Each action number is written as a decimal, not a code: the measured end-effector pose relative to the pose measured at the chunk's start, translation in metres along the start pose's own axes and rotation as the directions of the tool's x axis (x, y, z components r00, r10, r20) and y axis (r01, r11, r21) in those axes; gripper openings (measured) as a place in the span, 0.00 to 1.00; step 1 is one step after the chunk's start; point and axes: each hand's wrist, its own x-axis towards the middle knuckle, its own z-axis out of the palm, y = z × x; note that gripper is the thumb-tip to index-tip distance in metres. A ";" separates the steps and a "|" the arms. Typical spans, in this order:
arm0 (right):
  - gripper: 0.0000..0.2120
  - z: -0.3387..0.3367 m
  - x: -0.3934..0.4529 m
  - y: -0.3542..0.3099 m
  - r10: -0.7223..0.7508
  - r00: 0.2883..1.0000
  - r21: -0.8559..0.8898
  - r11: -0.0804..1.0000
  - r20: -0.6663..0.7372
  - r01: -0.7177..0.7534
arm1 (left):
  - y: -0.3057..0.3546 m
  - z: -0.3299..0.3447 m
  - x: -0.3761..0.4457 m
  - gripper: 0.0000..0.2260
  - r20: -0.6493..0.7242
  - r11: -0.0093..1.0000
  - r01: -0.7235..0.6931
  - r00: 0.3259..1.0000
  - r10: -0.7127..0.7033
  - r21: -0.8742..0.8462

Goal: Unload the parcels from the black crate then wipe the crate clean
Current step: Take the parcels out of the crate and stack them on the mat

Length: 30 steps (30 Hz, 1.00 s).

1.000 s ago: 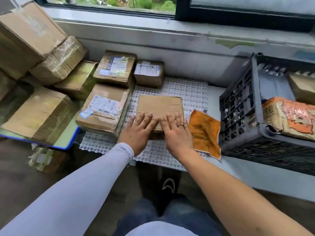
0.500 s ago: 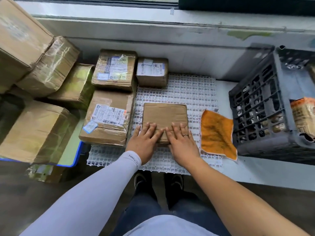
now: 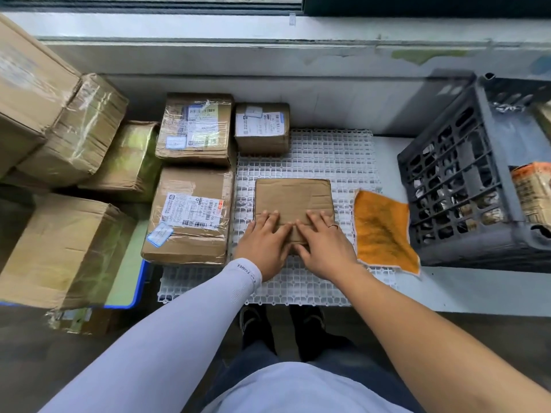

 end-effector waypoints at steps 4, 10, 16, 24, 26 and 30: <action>0.26 -0.007 0.002 -0.003 0.036 0.996 0.058 0.998 -0.084 -0.031 | -0.002 -0.001 0.002 0.23 -0.025 1.000 0.009 1.000 -0.008 0.008; 0.34 -0.019 0.020 0.002 0.219 0.975 0.167 0.963 -0.037 -0.210 | -0.009 -0.014 0.016 0.32 -0.017 0.990 0.101 0.995 -0.103 -0.095; 0.44 -0.029 0.035 0.003 0.300 0.946 0.337 0.884 0.125 -0.325 | -0.010 -0.031 0.037 0.45 0.138 0.931 0.252 0.965 -0.222 -0.264; 0.41 -0.034 0.033 0.005 0.330 0.944 0.540 0.794 -0.001 -0.277 | -0.003 -0.052 0.038 0.42 0.021 0.623 0.235 0.944 -0.330 -0.746; 0.39 -0.038 0.033 0.007 0.384 0.922 0.663 0.703 -0.049 -0.258 | -0.007 -0.062 0.040 0.41 -0.017 0.472 0.168 0.932 -0.362 -0.865; 0.38 -0.052 0.039 0.011 0.455 0.884 0.798 0.570 -0.108 -0.196 | -0.021 -0.085 0.041 0.37 0.083 0.086 0.132 0.901 -0.425 -0.988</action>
